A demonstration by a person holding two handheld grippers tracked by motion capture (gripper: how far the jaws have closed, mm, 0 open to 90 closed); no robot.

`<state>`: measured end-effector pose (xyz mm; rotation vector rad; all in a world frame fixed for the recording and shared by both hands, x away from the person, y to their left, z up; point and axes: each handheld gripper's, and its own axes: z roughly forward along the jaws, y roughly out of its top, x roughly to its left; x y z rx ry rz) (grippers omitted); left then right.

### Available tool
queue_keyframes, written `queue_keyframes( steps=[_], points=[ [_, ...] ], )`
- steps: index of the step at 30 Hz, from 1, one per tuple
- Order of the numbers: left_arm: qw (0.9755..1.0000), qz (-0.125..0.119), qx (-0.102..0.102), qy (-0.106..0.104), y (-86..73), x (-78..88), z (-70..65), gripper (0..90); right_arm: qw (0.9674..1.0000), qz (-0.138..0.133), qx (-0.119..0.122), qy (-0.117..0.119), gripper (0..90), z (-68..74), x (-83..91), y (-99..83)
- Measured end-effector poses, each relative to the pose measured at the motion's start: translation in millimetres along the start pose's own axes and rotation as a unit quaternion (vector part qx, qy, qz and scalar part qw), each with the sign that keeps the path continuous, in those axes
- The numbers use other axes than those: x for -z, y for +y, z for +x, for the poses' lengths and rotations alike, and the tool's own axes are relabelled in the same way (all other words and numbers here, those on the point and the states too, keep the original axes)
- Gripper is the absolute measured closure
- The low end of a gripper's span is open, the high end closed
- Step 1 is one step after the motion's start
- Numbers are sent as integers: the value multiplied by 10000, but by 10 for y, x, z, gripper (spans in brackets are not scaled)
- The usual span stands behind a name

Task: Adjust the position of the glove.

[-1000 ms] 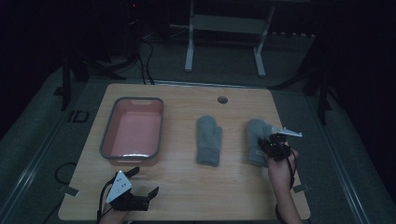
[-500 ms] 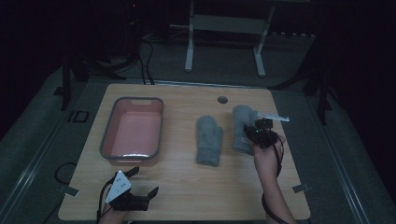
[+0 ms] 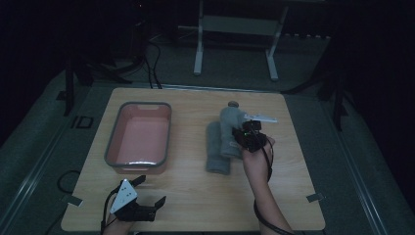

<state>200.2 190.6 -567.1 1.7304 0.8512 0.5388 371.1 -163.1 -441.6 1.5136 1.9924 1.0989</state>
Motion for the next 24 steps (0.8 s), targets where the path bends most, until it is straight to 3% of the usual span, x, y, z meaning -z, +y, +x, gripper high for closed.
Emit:
queue_keyframes(
  steps=[7,11,16,24],
  points=[
    [10000,-20,-17,-29,2,11,-3,2,9998,150,31,154,828,189,-187,-76],
    [10000,-9,-14,-44,2,11,0,2,9994,280,-124,186,828,247,-308,-178],
    [10000,-22,-13,-65,3,13,-4,2,9985,476,-191,191,826,279,-471,-354],
    [9999,-52,77,-99,5,12,-6,2,9977,674,-63,27,779,277,-629,-542]
  ],
)
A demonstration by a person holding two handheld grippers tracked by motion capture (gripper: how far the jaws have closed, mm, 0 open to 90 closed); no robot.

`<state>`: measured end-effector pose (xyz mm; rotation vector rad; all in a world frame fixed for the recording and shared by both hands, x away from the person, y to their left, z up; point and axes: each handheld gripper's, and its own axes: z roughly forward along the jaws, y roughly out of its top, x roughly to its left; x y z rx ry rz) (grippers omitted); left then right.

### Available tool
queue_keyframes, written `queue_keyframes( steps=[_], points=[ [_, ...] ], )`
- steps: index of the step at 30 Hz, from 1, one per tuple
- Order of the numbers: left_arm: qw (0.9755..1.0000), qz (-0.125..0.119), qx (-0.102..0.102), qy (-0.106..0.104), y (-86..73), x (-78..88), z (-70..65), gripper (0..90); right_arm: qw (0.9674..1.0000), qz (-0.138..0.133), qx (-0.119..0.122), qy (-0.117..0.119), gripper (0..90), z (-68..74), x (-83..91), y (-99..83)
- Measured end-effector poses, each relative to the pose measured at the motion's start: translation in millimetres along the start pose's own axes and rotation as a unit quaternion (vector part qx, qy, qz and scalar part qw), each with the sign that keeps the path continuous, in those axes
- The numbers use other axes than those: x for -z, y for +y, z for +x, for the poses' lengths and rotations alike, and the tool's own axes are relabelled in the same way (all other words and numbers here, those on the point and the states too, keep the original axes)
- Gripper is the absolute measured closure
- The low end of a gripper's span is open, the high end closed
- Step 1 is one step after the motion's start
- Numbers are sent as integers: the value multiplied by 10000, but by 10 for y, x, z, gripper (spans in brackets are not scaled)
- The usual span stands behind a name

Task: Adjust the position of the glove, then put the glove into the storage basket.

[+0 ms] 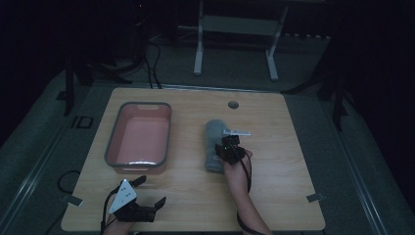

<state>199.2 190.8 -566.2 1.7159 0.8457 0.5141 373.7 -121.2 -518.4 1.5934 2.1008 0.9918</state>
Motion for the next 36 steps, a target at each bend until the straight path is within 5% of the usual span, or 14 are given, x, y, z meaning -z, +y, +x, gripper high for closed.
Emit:
queue_keyframes(
  steps=[6,16,20,26,32,36],
  points=[
    [9998,-90,173,-10,0,2,6,2,10000,-14,44,39,704,-3,9,4],
    [9997,251,35,-29,50,-61,-76,2,9970,-426,571,285,321,-266,377,176],
    [9992,382,40,-147,145,-119,-163,2,9964,-252,603,548,138,-396,444,155],
    [9968,543,212,-553,396,-204,-294,2,9927,-159,964,714,139,-524,568,116],
    [9927,621,278,-993,682,-390,-424,3,9893,-365,1160,807,140,-646,735,126],
    [9910,699,260,-1111,866,-501,-450,2,9866,-564,1284,836,142,-712,821,144]
  ],
)
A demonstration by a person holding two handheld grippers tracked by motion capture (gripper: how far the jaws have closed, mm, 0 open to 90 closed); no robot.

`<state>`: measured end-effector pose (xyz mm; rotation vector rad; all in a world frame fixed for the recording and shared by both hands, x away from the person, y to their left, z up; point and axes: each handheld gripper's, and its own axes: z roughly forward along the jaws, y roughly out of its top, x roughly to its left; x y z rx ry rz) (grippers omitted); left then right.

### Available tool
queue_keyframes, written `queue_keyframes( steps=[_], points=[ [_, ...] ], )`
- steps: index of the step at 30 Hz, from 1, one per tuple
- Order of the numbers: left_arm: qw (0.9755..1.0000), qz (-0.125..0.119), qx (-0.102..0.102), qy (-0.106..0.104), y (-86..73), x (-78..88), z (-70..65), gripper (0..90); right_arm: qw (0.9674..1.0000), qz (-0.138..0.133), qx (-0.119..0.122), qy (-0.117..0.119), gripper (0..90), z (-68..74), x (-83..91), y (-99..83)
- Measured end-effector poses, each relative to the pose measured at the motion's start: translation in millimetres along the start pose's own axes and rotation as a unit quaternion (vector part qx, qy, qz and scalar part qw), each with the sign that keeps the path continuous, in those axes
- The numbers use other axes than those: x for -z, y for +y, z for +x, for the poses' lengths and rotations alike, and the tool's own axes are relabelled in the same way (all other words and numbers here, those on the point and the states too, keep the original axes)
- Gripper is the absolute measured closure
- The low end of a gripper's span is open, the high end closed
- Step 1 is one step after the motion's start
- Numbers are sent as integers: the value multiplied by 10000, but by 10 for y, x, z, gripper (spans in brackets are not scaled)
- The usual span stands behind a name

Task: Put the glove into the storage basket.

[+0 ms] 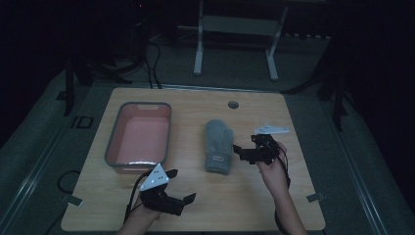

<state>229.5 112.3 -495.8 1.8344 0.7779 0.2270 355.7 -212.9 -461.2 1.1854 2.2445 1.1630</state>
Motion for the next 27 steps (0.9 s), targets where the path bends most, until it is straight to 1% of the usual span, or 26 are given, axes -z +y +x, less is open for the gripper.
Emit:
queue_keyframes(
  steps=[1,3,4,5,6,7,9,10,12,13,14,15,16,17,18,19,20,21,22,23,24,25,26,27],
  points=[
    [10000,24,66,-30,69,-33,19,2,10000,-25,19,-25,142,-12,20,3],
    [9998,77,174,-32,163,-82,55,2,10000,-60,79,-8,142,-37,49,13],
    [9997,117,225,-41,227,-118,79,3,10000,-70,68,9,141,-45,55,17],
    [9997,117,225,-41,227,-118,79,3,10000,-70,68,9,141,-45,55,17],
    [9997,201,154,-46,306,-181,103,3,10000,-73,42,46,141,-60,61,26],
    [9995,288,98,12,349,-226,117,2,9999,-54,73,50,141,-71,58,45],
    [9992,360,6,150,428,-303,160,3,9999,63,-22,98,141,-88,39,72],
    [9987,441,13,244,481,-358,193,2,9998,101,-76,136,141,-96,24,83],
    [9983,488,106,307,556,-434,250,3,9995,170,-192,166,134,-102,-18,98],
    [9979,516,130,371,608,-482,287,3,9994,222,-222,141,118,-101,-49,102],
    [9975,534,176,429,646,-526,319,3,9993,276,-231,32,105,-85,-87,103],
    [9970,594,133,470,682,-573,350,3,9994,293,-204,14,105,-81,-114,98],
    [9960,664,77,586,713,-624,381,3,9992,281,-287,3,105,-84,-151,95],
    [9952,719,78,665,731,-662,408,3,9988,289,-390,67,106,-97,-191,91],
    [9942,801,130,704,751,-716,446,3,9986,344,-394,96,107,-105,-224,86],
    [9931,875,203,754,767,-768,484,29,9982,443,-396,56,135,-110,-269,81],
    [9919,916,252,849,782,-834,524,89,9978,501,-430,38,183,-111,-306,76],
    [9911,943,319,884,788,-875,552,108,9974,572,-439,44,234,-113,-349,72],
    [9904,972,473,867,800,-947,601,108,9972,604,-452,22,289,-113,-374,69],
    [9900,990,517,863,807,-1002,635,119,9969,625,-475,42,366,-117,-413,66],
    [9890,996,610,906,810,-1044,661,144,9966,642,-507,83,393,-125,-449,65],
    [9873,1068,757,897,815,-1116,710,147,9961,672,-560,128,399,-130,-479,66],
    [9856,1169,828,893,815,-1176,747,147,9953,729,-609,180,427,-138,-533,68],
    [9840,1230,863,960,813,-1217,772,148,9949,762,-634,208,440,-141,-577,65]
  ],
)
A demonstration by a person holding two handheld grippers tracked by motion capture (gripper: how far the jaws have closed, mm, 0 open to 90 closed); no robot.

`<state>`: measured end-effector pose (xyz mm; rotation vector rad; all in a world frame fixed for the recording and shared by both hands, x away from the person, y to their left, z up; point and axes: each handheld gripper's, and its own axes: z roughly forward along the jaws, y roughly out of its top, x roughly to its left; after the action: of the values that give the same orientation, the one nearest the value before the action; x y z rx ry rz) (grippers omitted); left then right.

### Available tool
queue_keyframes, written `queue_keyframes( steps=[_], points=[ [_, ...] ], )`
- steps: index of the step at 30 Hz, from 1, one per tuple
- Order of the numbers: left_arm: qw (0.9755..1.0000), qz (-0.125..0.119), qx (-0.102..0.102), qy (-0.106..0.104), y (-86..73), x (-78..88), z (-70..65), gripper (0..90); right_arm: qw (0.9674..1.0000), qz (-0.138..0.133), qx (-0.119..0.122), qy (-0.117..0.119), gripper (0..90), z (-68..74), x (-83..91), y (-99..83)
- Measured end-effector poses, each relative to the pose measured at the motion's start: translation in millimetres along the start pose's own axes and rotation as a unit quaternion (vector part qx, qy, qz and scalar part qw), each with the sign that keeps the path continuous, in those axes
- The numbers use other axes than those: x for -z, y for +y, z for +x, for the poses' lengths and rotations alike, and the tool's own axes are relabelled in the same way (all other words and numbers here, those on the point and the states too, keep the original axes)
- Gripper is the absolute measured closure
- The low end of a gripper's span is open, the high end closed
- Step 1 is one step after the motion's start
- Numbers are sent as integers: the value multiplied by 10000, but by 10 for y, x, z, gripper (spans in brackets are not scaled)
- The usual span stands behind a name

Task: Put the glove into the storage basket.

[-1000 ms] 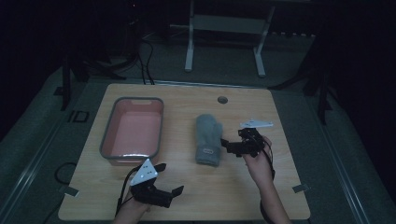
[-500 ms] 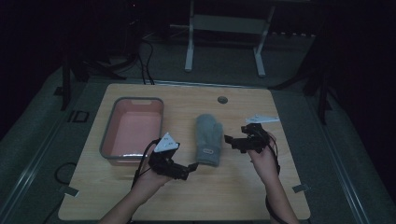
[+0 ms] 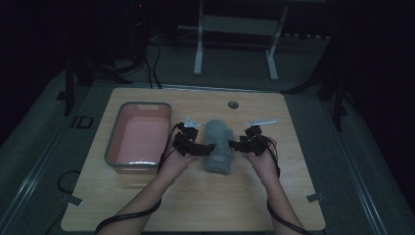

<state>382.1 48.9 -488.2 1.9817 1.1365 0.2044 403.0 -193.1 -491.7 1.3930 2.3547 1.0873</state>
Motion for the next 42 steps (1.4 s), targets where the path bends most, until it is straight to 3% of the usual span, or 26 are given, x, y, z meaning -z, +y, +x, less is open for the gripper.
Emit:
queue_keyframes(
  steps=[1,2,3,7,15,22,26,29,36,42],
  points=[
    [10000,0,0,0,0,0,0,154,10000,0,0,0,440,0,0,0],
    [9996,232,95,91,12,-131,27,154,10000,19,-29,44,445,-6,-34,2],
    [9994,313,145,73,6,-182,32,154,9997,212,-36,81,451,-19,-144,-7],
    [9974,699,191,-8,-38,-372,33,154,9988,472,-97,106,439,-79,-302,-69],
    [9932,929,624,-334,-95,-607,105,210,9958,759,-324,390,429,-202,-502,-121],
    [9891,926,685,-916,-106,-693,156,486,9923,868,-396,787,652,-194,-568,-126],
    [9881,926,677,-1022,-92,-693,173,648,9947,823,-168,586,755,-111,-547,-121],
    [9878,919,688,-1055,-82,-672,179,743,9960,763,-137,442,782,-67,-521,-120],
    [9892,931,525,-1004,16,-552,159,789,9974,539,-230,427,804,-14,-415,-95],
    [9907,841,349,-1014,105,-390,120,798,9982,382,-146,428,806,64,-265,-15]
  ],
)
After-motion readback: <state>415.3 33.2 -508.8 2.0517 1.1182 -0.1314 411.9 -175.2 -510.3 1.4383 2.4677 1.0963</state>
